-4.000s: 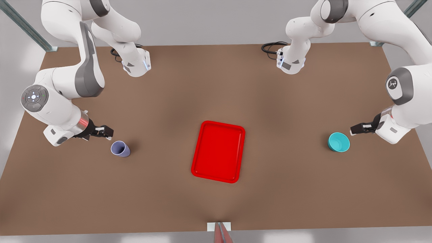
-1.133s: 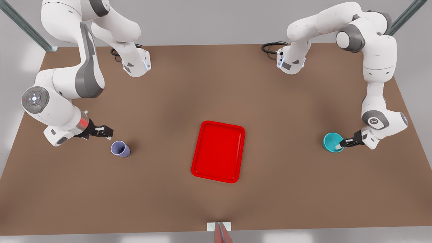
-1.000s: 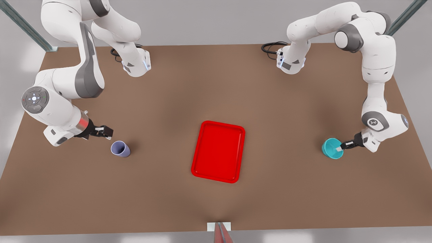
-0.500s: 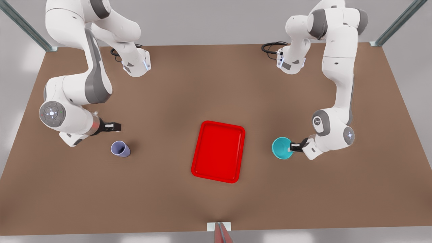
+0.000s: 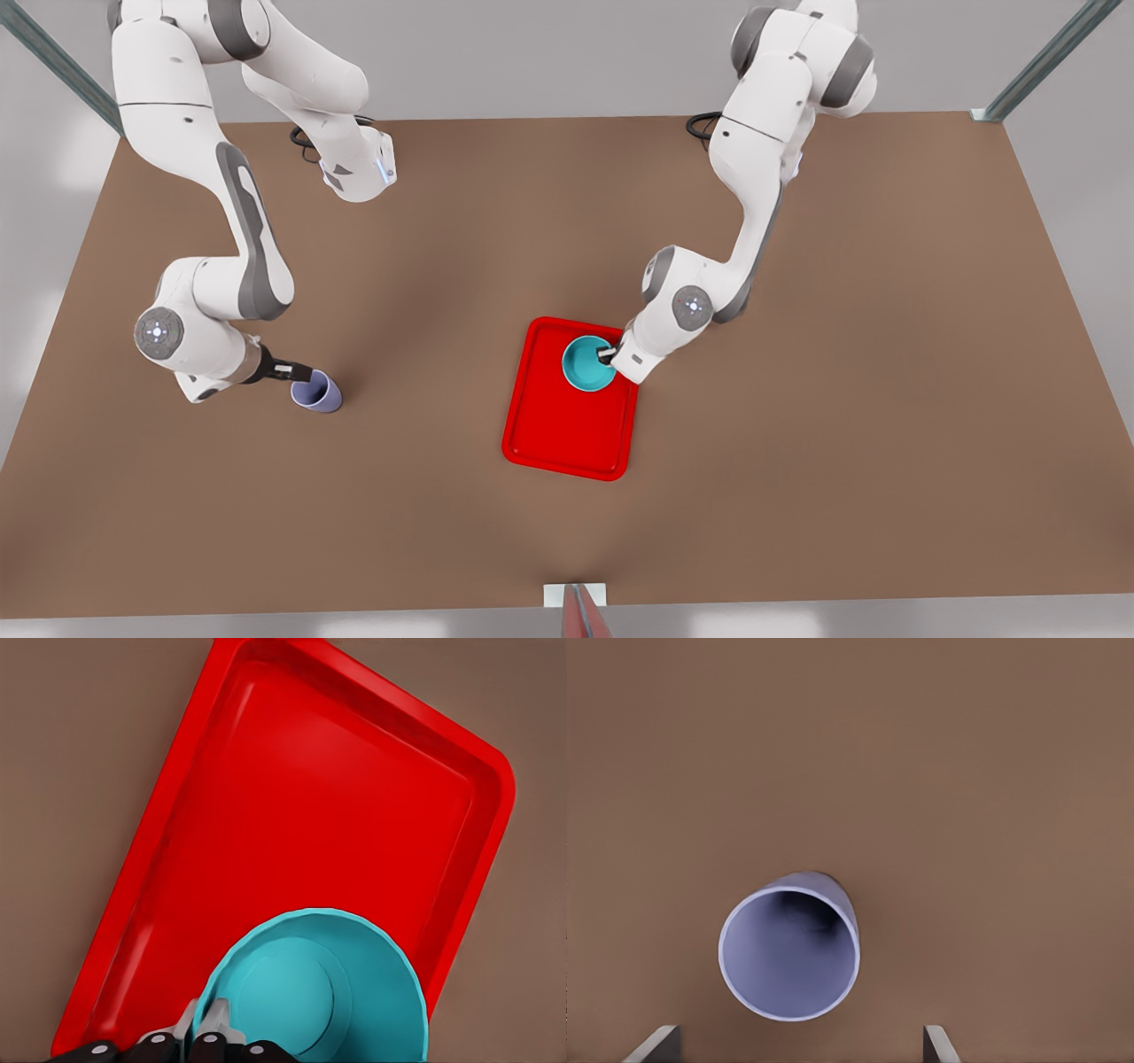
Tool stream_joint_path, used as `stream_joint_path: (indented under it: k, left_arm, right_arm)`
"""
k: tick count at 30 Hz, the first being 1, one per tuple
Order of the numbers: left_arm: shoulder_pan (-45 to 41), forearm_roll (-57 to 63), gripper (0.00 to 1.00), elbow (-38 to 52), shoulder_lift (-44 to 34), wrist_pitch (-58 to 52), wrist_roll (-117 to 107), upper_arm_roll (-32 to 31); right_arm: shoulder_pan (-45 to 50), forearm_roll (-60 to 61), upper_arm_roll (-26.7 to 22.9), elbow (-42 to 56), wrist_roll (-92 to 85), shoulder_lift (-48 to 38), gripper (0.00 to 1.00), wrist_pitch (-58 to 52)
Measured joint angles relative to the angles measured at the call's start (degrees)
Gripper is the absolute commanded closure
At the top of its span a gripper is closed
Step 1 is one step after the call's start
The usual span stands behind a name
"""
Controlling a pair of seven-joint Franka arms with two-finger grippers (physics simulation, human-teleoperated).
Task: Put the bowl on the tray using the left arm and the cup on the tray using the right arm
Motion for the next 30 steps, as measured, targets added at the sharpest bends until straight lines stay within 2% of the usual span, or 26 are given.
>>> stream_joint_path:
  k: [4,5,6,12,14,15,16,17,19,20,21,22,23,24,26,28,30]
  left_arm:
    - [-0.99,0.58,0.79,0.04,1.48,2.93,-0.85,0.00]
    - [-0.95,0.64,0.50,0.04,1.53,2.93,-0.75,0.00]
    - [-0.89,-0.10,0.00,0.05,1.58,2.97,-0.32,-0.02]
    - [-0.81,-4.61,0.00,0.05,1.67,2.89,-0.27,-0.02]
    - [-0.72,-4.08,0.00,1.18,1.50,2.64,-0.33,3.09]
    - [-1.04,-3.86,0.00,1.58,-0.66,0.26,-4.10,7.97]
    - [-0.47,-3.64,0.00,4.44,-2.91,-13.52,-7.49,19.94]
    - [0.29,-2.97,0.00,8.97,-2.16,-24.46,-5.35,27.27]
    - [12.58,0.05,0.00,21.55,-2.36,-46.19,18.59,30.24]
    - [13.47,1.21,0.00,28.02,-2.34,-52.17,25.68,30.50]
    - [14.74,2.57,0.00,29.95,-6.42,-56.36,26.42,30.13]
    - [21.29,5.98,0.00,28.91,-13.01,-56.61,26.56,16.38]
    - [24.41,11.18,0.00,21.99,-20.09,-54.37,26.77,7.61]
    - [25.42,15.19,0.00,19.92,-21.20,-52.90,26.79,7.28]
    - [25.47,20.44,0.00,19.82,-20.41,-52.75,26.81,7.27]
    - [25.63,23.39,0.00,19.91,-19.61,-52.66,26.81,7.32]
    - [25.54,25.03,0.00,19.91,-19.60,-52.82,26.72,7.36]
  right_arm:
    - [-0.50,-0.09,-0.09,0.06,-0.08,2.70,0.00,2.59]
    - [-0.50,-0.09,-0.09,0.00,-0.08,2.84,0.00,2.59]
    - [-0.43,-0.09,-0.09,0.00,-0.08,3.16,0.00,2.57]
    - [-0.96,-1.85,-0.26,-0.42,-0.08,5.78,0.00,5.04]
    - [-1.39,-2.07,-0.26,-0.70,-0.15,6.74,0.00,6.29]
    - [-1.68,-2.94,-0.26,-0.65,-0.17,7.24,0.00,6.62]
    - [-1.73,-3.07,-0.26,-0.62,-0.17,7.70,0.00,6.95]
    - [-1.76,-3.08,-0.26,-0.62,-0.17,8.18,0.00,7.07]
    - [-1.70,-3.07,-0.26,-0.57,-0.17,8.61,0.00,7.07]
    - [-1.64,-3.08,-0.26,-0.53,-0.17,8.96,0.00,7.07]
    - [-1.64,-3.24,-0.26,-0.45,-0.17,9.24,0.00,7.07]
    - [-1.55,-3.25,-0.26,-0.44,-0.17,9.34,0.00,7.07]
    - [-1.56,-3.25,-0.26,-0.44,-0.17,9.35,0.06,7.07]
    - [-1.48,-3.25,-0.27,-0.31,-0.17,9.35,0.31,6.99]
    - [-1.47,-3.25,-0.35,-0.26,-0.19,9.35,0.55,6.99]
    - [-1.26,-3.34,-0.35,-0.26,-0.25,10.02,0.72,6.77]
    - [-1.11,-3.34,-0.35,-0.18,-0.12,10.47,0.75,6.55]
